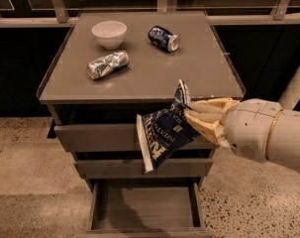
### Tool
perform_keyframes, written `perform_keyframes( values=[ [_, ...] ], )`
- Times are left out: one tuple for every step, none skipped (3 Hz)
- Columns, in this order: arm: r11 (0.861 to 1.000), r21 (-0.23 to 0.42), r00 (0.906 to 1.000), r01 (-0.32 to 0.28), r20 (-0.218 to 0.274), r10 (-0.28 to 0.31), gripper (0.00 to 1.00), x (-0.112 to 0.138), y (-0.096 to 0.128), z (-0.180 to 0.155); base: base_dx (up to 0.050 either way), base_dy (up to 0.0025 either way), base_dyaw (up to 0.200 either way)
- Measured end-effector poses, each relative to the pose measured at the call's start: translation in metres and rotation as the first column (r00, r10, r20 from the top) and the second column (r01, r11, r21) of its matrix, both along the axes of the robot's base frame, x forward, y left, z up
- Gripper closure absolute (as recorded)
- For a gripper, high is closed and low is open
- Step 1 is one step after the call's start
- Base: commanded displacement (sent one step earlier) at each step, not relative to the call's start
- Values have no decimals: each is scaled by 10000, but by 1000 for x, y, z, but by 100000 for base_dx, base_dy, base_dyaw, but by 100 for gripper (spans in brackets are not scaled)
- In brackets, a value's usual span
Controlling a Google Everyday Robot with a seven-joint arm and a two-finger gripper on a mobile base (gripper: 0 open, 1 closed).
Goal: Pick blue chip bag from bottom drawer and place on counter
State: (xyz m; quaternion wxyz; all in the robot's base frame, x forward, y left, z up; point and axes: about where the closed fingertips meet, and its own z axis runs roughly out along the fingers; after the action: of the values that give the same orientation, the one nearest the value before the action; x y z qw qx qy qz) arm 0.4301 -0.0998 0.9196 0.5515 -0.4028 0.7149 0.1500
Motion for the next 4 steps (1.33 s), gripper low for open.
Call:
perform_keyframes(
  values=[
    [10000,20,10000,-9,-13,9,100,0,1,0,0,0,0],
    [9984,515,9987,-230,468,205,100,10,-13,16,0,0,0],
    [9880,1101,9844,-1085,1503,914,100,29,-36,45,0,0,0],
    [9645,1981,9600,-1746,2519,1221,100,58,-63,69,0,0,0]
  ],
)
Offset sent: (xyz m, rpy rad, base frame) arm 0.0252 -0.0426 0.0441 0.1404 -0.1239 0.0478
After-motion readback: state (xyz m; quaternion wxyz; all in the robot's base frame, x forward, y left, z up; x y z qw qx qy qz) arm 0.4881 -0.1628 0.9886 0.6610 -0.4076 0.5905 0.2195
